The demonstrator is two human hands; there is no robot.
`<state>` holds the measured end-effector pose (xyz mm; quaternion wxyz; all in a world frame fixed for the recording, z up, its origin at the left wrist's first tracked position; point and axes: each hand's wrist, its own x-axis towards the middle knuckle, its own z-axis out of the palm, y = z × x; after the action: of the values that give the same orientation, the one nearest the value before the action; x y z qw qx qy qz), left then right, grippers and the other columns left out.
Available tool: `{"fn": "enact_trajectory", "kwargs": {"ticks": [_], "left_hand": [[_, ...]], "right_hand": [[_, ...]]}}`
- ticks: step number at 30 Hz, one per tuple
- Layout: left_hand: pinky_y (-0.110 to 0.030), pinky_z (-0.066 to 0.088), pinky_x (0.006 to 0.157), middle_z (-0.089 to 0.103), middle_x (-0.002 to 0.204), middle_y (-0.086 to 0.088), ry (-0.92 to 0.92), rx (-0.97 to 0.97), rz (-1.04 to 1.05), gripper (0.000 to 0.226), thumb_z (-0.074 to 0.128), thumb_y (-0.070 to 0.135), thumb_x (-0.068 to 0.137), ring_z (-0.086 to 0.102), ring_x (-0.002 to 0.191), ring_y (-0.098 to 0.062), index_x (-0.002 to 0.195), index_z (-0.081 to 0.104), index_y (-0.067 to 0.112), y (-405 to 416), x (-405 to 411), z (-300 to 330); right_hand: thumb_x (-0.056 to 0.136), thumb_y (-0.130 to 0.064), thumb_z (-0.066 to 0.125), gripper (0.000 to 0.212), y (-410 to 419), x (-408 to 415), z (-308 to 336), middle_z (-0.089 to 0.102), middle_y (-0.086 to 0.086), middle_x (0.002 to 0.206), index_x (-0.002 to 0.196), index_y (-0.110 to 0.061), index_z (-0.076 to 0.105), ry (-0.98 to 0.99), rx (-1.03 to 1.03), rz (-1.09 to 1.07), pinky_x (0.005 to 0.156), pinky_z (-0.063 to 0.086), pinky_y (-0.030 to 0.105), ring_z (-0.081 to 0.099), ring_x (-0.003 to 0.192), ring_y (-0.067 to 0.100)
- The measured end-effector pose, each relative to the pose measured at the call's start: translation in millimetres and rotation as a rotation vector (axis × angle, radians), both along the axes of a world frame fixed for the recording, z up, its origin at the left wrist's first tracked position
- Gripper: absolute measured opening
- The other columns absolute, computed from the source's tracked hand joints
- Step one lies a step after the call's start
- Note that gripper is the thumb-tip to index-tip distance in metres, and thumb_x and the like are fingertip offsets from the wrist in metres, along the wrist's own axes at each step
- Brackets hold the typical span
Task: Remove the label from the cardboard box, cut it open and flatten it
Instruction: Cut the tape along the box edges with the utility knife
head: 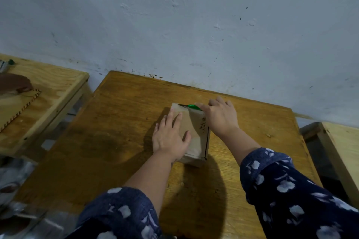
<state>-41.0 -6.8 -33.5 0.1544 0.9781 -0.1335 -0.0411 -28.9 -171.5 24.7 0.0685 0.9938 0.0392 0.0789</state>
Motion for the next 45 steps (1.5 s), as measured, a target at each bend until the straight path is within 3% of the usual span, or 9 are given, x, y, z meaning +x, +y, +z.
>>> {"fn": "enact_trajectory", "kwargs": {"ticks": [10, 23, 40, 45], "left_hand": [[-0.046, 0.016, 0.118, -0.007, 0.161, 0.004, 0.014, -0.013, 0.01, 0.07, 0.027, 0.06, 0.091, 0.01, 0.146, -0.022, 0.151, 0.007, 0.031, 1, 0, 1], [-0.046, 0.017, 0.117, -0.006, 0.161, 0.004, 0.008, -0.009, 0.0, 0.069, 0.027, 0.06, 0.091, 0.012, 0.145, -0.022, 0.151, 0.007, 0.031, 1, 0, 0], [-0.044, 0.016, 0.118, -0.007, 0.161, 0.003, 0.007, -0.004, -0.01, 0.069, 0.024, 0.06, 0.092, 0.012, 0.146, -0.022, 0.152, 0.006, 0.03, 2, 0, 1], [-0.044, 0.018, 0.117, -0.006, 0.161, 0.002, 0.004, -0.019, -0.017, 0.069, 0.025, 0.06, 0.093, 0.013, 0.145, -0.023, 0.151, 0.007, 0.029, 2, 0, 1]], "right_hand": [[0.094, -0.023, 0.046, 0.049, -8, -6, 1, 0.059, 0.002, 0.101, 0.14, -0.036, 0.038, 0.032, -0.019, -0.043, 0.073, 0.03, 0.037, 0.046, 0.097, 0.025], [0.094, -0.011, 0.042, 0.051, -37, -24, 3, 0.061, 0.001, 0.1, 0.138, -0.038, 0.041, -0.005, -0.04, -0.118, 0.074, 0.032, 0.036, 0.046, 0.095, 0.023], [0.094, -0.011, 0.045, 0.048, -64, -59, -2, 0.062, -0.001, 0.092, 0.133, -0.038, 0.048, -0.032, 0.011, -0.263, 0.067, 0.031, 0.034, 0.049, 0.089, 0.024], [0.096, -0.021, 0.046, 0.041, -58, -69, 3, 0.064, 0.0, 0.091, 0.134, -0.036, 0.048, -0.068, 0.176, -0.368, 0.065, 0.035, 0.032, 0.054, 0.087, 0.024]]}}
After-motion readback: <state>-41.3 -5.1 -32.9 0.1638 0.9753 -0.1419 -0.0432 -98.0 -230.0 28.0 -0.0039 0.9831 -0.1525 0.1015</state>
